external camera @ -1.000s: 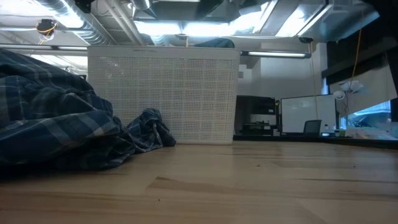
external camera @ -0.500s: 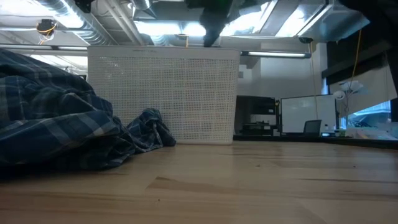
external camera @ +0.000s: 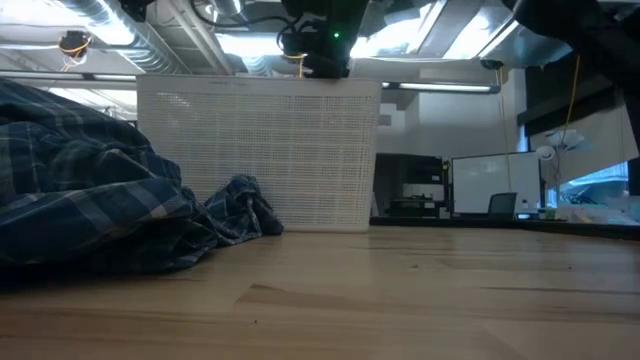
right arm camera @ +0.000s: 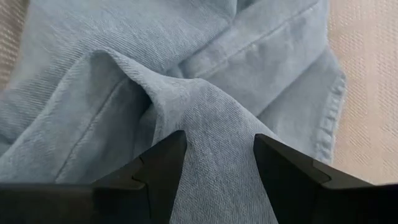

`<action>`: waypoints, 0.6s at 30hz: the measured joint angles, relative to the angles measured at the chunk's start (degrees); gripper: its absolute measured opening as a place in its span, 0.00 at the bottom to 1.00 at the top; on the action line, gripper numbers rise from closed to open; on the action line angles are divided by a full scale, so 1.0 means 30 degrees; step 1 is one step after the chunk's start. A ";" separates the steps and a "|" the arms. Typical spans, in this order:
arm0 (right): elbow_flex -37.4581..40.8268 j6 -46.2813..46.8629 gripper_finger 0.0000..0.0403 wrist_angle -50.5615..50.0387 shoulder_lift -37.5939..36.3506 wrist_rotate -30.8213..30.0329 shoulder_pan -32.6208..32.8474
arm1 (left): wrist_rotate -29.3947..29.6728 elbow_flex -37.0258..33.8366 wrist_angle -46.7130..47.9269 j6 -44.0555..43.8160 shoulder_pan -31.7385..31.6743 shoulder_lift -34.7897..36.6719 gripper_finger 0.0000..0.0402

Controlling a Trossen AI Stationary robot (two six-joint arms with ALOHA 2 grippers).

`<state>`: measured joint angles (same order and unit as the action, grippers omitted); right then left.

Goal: Sort clothes
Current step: Put the blue pants into the white bin

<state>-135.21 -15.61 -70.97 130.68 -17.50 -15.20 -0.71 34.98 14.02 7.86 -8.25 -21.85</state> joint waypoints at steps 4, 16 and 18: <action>0.0007 0.0041 0.54 0.0523 -0.0192 0.0507 -0.0048 | -0.0054 0.0000 0.0013 -0.0011 0.0002 0.0000 0.40; 0.0099 0.0873 0.54 0.1596 -0.1905 -0.0987 -0.0364 | -0.0036 0.0000 -0.0033 -0.0081 0.0000 0.0015 0.40; 0.0255 0.1214 0.54 0.1357 -0.1834 -0.1137 -0.0620 | -0.0038 0.0000 -0.0044 -0.0126 0.0000 0.0015 0.40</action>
<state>-134.44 -11.97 -66.90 125.18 -20.91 -17.06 -0.82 34.98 13.89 7.48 -8.25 -21.80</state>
